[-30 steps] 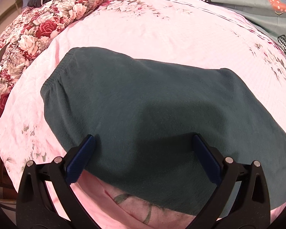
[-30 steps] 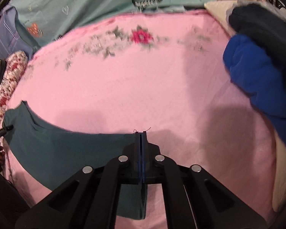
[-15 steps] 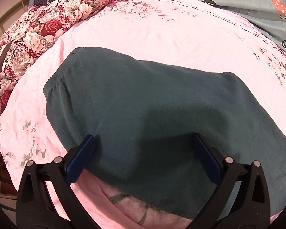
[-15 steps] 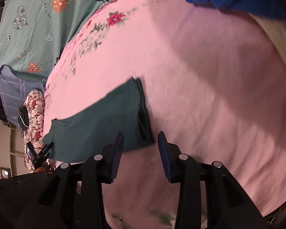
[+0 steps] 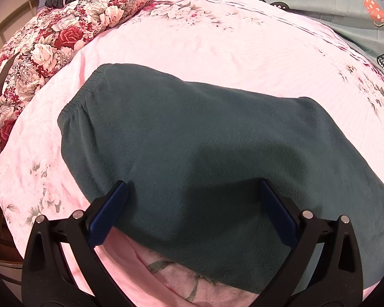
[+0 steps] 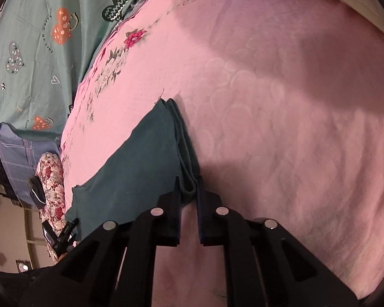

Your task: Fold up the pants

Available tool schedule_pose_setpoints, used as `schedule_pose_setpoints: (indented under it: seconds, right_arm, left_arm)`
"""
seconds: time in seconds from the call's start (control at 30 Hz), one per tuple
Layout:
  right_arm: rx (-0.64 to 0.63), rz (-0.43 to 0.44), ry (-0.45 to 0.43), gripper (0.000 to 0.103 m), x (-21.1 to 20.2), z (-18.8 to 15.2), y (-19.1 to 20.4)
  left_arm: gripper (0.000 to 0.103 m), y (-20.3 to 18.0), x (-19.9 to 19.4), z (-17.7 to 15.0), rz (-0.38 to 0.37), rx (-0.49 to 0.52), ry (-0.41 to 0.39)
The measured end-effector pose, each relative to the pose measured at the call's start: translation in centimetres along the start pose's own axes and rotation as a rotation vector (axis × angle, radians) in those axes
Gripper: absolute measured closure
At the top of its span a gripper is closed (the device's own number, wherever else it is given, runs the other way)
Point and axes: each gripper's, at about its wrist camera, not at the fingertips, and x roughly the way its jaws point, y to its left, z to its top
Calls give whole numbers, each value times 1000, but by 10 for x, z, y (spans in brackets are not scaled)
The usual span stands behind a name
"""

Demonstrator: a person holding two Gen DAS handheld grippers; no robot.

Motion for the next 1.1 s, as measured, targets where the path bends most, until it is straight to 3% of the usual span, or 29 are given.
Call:
schedule_pose_setpoints:
  seconds: [0.17, 0.23, 0.43, 0.53, 0.63, 0.73, 0.83, 0.9, 0.97, 1.03, 1.1]
  right_arm:
    - [4, 20, -110, 95, -22, -1, 30]
    - [-50, 4, -157, 95, -31, 1, 59]
    - [-424, 17, -203, 95, -21, -18, 200]
    - [-626, 28, -161, 95, 18, -51, 269]
    - [-816, 41, -65, 95, 74, -100, 322]
    - [-923, 35, 86, 95, 137, -148, 343]
    - [-1023, -59, 233, 95, 197, -193, 338]
    - [-1091, -84, 200, 90, 200, -205, 342]
    - [-1079, -62, 271, 70, 194, -202, 350]
    - [-1011, 20, 310, 67, 175, -190, 354]
    - [-910, 43, 247, 67, 148, -165, 344]
  left_arm:
    - [2, 1, -3, 6, -29, 29, 28]
    - [2, 3, -7, 16, -79, 64, 57]
    - [2, 25, -54, 52, -141, 62, -76]
    - [2, 46, -69, 66, -164, 38, -90]
    - [2, 73, -79, 69, -165, 21, -97]
    - [2, 99, -85, 63, -160, 21, -94]
    - [2, 120, -86, 53, -140, 36, -81]
    - [2, 130, -87, 48, -131, 49, -76]
    - [2, 137, -89, 44, -135, 55, -71]
    - [2, 139, -88, 42, -145, 59, -58]
    - [2, 134, -87, 41, -161, 70, -45]
